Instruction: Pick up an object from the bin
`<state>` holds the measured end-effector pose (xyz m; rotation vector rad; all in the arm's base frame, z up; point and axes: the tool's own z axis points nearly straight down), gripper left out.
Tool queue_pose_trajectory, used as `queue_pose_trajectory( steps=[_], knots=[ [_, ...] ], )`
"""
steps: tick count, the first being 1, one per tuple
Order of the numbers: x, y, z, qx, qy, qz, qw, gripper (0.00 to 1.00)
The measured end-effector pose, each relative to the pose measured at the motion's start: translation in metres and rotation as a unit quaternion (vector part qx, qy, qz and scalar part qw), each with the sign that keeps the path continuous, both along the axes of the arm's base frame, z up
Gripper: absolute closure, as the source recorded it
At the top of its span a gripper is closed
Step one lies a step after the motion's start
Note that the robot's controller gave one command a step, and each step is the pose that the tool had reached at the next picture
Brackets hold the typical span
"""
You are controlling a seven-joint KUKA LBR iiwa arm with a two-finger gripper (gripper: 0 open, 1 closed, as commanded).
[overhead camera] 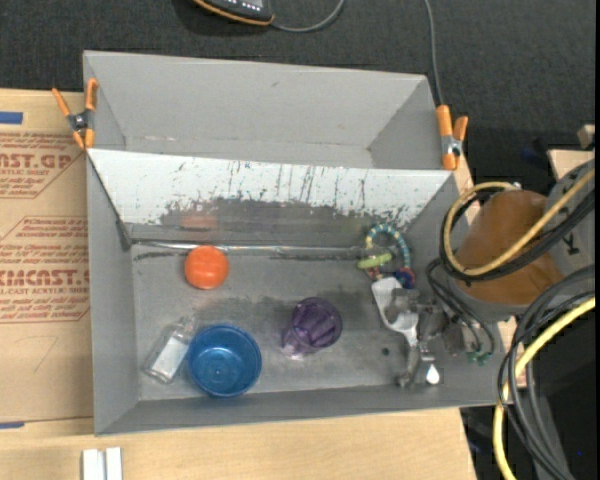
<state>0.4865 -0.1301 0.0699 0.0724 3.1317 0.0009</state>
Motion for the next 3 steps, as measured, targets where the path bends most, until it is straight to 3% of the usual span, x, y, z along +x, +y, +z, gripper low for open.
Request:
queue_pose_trajectory(
  steps=[1,2,3],
  knots=[
    [0.005,-0.007,0.0,0.0,0.0033,0.008,1.0,0.0],
    [0.002,-0.022,0.007,0.0,-0.0001,-0.002,1.0,0.0],
    [0.011,-0.013,0.001,0.0,0.0002,0.0,1.0,1.0]
  ],
)
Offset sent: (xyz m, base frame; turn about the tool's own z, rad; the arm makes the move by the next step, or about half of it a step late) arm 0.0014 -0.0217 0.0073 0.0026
